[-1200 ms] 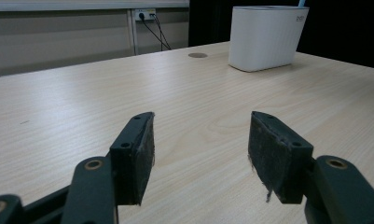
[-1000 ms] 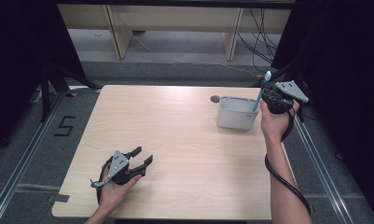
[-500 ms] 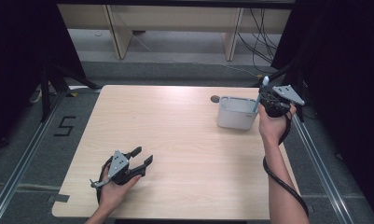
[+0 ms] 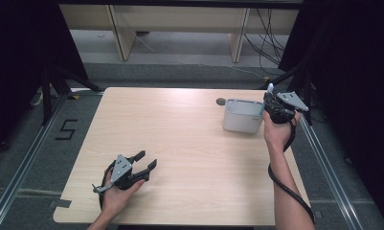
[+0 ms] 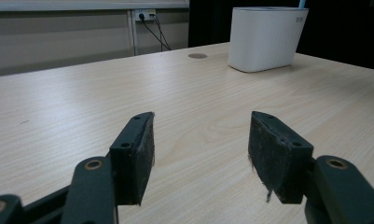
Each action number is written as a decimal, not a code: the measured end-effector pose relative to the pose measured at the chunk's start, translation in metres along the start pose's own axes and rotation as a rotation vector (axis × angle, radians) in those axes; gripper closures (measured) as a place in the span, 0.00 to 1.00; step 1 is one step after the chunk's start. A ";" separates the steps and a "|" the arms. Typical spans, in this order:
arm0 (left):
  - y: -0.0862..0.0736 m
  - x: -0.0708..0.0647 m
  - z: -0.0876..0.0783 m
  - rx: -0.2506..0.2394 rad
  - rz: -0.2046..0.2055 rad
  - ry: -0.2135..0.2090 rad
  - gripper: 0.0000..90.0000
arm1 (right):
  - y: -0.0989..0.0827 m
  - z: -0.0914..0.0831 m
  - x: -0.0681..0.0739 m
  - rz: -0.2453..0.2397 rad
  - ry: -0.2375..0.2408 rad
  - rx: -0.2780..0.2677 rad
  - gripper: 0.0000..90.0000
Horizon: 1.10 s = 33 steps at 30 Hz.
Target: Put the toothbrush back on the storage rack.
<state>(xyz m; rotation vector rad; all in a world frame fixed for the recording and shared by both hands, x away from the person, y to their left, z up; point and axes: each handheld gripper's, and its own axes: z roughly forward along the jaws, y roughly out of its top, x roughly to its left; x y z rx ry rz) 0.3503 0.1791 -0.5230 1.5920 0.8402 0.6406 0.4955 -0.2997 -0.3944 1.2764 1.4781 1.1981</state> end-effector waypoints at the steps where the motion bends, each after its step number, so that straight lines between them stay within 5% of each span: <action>1: 0.000 0.000 0.000 0.000 0.000 0.000 0.45 | -0.001 0.000 0.001 0.009 -0.003 0.000 0.94; 33: 0.000 0.000 0.000 0.000 0.004 -0.001 0.45 | -0.025 0.009 0.001 0.028 -0.006 0.047 0.94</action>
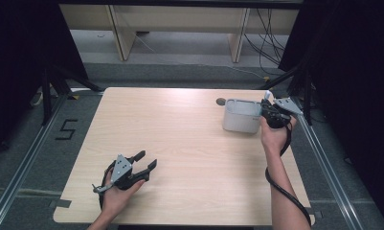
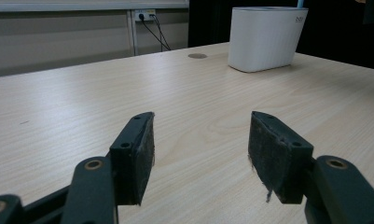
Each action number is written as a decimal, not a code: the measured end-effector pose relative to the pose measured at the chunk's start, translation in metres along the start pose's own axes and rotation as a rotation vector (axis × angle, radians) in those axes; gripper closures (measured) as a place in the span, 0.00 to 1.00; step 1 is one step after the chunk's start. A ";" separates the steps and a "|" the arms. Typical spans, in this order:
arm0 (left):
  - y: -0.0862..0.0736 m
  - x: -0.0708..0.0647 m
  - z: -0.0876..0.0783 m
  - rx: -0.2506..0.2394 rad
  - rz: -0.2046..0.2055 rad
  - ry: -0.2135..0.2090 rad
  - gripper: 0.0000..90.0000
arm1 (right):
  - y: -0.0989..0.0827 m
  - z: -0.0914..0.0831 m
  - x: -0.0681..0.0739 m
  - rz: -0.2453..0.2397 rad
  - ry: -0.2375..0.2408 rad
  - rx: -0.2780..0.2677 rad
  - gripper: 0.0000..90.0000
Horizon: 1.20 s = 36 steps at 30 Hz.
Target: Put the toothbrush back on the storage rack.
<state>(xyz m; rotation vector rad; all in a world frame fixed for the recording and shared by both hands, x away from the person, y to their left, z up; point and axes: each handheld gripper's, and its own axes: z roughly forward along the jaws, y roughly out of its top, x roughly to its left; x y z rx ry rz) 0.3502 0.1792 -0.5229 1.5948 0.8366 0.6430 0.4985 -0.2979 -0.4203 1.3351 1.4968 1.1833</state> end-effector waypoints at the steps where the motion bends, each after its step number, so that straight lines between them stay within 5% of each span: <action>1: 0.000 0.000 0.000 0.000 -0.001 0.000 0.45 | 0.000 0.001 -0.001 -0.011 0.005 0.003 0.94; 36: -0.001 0.000 0.001 -0.017 -0.008 -0.011 0.45 | -0.020 0.006 0.002 0.011 0.002 0.052 0.92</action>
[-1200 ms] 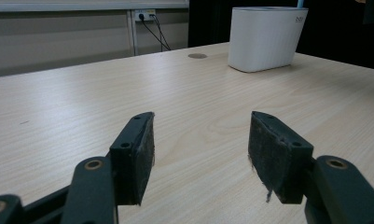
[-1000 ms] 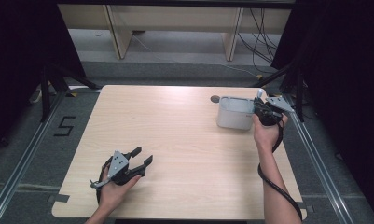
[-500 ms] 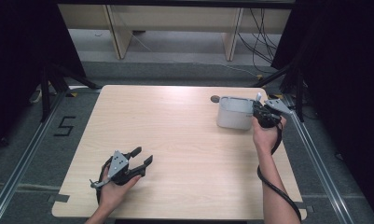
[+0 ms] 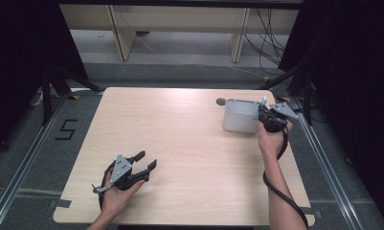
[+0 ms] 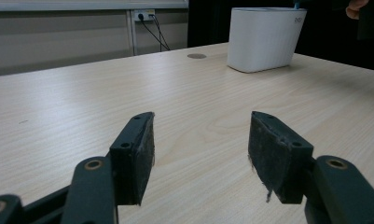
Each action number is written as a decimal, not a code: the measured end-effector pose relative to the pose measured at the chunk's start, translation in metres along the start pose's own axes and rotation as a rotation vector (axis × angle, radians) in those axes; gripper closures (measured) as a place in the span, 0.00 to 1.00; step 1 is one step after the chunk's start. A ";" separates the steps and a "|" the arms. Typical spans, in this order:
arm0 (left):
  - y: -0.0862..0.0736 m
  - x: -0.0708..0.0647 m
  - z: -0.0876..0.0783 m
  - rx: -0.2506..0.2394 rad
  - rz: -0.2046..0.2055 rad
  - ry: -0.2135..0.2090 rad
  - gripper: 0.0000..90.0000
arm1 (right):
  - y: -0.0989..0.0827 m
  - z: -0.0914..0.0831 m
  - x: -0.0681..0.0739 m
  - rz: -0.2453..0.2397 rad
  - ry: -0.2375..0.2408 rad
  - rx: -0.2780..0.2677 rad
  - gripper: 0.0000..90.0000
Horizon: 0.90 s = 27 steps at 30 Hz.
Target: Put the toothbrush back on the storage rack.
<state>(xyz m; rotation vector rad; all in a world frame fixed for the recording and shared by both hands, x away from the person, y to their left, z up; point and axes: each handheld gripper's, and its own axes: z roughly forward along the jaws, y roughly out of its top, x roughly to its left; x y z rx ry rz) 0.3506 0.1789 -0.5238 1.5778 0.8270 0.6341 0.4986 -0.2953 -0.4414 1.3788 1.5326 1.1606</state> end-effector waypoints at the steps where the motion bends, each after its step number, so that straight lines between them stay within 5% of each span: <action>1: 0.000 0.000 0.000 0.000 0.000 0.000 0.45 | 0.000 0.000 0.000 -0.004 0.002 0.005 0.91; 14: 0.000 0.000 0.000 0.002 0.002 0.002 0.45 | -0.001 -0.005 0.002 -0.013 -0.068 0.032 0.49; 20: 0.000 0.000 0.000 -0.002 0.001 0.001 0.45 | -0.003 -0.011 0.002 -0.050 -0.062 0.040 0.41; 27: 0.001 -0.001 -0.002 0.016 0.004 0.011 0.45 | -0.008 -0.021 0.008 -0.025 -0.043 0.073 0.39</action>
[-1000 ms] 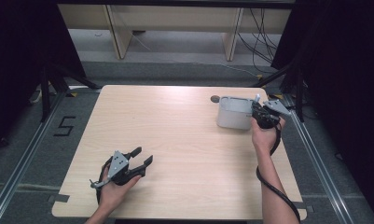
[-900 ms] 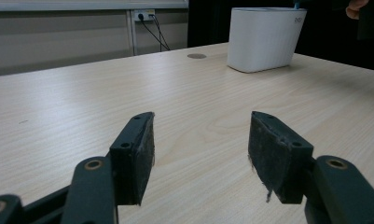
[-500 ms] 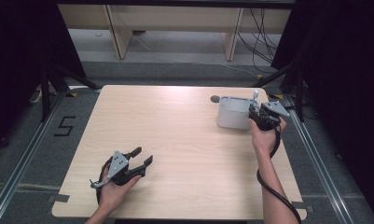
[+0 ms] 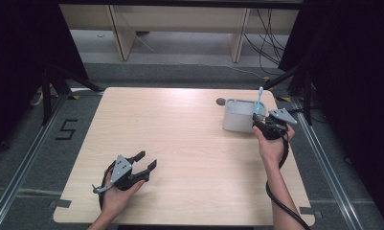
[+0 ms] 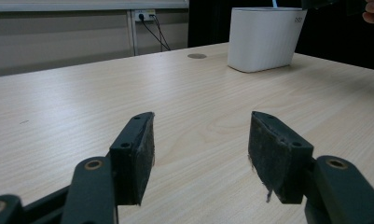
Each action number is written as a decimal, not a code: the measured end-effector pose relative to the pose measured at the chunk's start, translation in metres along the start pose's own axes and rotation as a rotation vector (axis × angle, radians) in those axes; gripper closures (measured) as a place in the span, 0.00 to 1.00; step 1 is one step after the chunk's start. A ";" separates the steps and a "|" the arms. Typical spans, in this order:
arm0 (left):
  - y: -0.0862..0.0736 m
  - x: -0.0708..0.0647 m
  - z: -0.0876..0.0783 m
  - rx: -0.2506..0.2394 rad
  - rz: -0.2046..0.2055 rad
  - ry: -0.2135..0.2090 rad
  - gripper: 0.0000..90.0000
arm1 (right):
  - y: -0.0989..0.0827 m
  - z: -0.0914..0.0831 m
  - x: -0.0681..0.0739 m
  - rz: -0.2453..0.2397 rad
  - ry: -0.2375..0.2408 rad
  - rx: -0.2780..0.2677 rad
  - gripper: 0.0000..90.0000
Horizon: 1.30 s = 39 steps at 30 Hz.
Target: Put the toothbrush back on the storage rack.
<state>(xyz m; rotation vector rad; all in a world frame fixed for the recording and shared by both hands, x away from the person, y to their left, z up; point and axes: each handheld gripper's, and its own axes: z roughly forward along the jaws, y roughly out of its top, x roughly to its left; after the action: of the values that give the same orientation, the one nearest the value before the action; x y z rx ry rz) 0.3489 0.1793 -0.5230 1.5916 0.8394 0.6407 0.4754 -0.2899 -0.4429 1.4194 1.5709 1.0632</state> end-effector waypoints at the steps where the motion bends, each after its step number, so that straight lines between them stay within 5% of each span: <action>1: 0.000 0.000 0.000 -0.001 0.000 0.000 0.45 | -0.001 0.000 -0.001 -0.027 0.014 -0.015 0.39; 11: 0.000 0.000 0.000 0.000 0.001 0.001 0.45 | -0.011 -0.020 0.001 -0.058 0.074 0.041 0.36; 15: 0.000 0.000 0.000 -0.001 -0.001 0.000 0.45 | -0.017 -0.030 0.001 -0.031 0.077 0.069 0.36; 16: 0.000 0.000 0.000 0.000 -0.001 0.000 0.45 | -0.019 -0.030 -0.002 -0.060 0.085 0.056 0.36; 22: 0.000 0.000 0.000 0.000 0.000 0.002 0.45 | -0.032 -0.042 -0.002 -0.031 0.093 0.090 0.35; 23: 0.000 0.000 0.000 -0.001 0.000 0.002 0.45 | -0.035 -0.043 -0.004 -0.060 0.112 0.077 0.35; 24: 0.000 0.000 0.000 -0.001 0.000 0.002 0.45 | -0.036 -0.046 -0.001 -0.030 0.110 0.092 0.35; 33: 0.000 0.000 0.000 0.001 -0.001 0.002 0.45 | -0.055 -0.060 -0.003 -0.100 0.119 0.109 0.35; 36: 0.000 0.000 0.000 0.000 0.001 0.002 0.45 | -0.062 -0.067 0.000 -0.064 0.134 0.129 0.35; 39: 0.000 0.000 0.000 -0.001 0.000 0.003 0.45 | -0.069 -0.073 -0.001 -0.084 0.147 0.133 0.35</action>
<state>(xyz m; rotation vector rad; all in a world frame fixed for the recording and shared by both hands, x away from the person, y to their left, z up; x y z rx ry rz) 0.3487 0.1796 -0.5230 1.5899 0.8413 0.6435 0.3829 -0.3002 -0.4802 1.3752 1.8205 1.0495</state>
